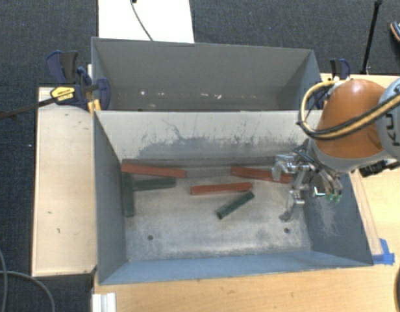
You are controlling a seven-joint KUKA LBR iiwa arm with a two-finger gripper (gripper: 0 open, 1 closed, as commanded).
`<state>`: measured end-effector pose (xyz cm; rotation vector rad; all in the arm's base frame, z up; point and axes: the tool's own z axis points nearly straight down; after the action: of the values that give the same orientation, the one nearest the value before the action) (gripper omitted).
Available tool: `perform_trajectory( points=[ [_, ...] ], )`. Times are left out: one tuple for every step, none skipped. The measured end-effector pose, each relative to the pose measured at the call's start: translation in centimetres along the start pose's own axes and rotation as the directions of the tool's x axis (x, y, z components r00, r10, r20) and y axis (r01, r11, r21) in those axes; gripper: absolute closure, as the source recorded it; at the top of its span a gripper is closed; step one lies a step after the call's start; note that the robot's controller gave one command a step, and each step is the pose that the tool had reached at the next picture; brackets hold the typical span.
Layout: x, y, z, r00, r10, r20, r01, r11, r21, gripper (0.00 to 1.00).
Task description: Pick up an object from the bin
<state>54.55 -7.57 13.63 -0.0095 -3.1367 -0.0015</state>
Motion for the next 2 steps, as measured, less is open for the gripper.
perform_trajectory(
  points=[
    [-1.27,7.99,6.75,0.997,-0.081,0.002,0.081,0.997,-0.004,0.00],
    [-1.58,7.46,6.14,0.997,-0.076,0.012,0.076,0.997,0.001,1.00]
  ],
)
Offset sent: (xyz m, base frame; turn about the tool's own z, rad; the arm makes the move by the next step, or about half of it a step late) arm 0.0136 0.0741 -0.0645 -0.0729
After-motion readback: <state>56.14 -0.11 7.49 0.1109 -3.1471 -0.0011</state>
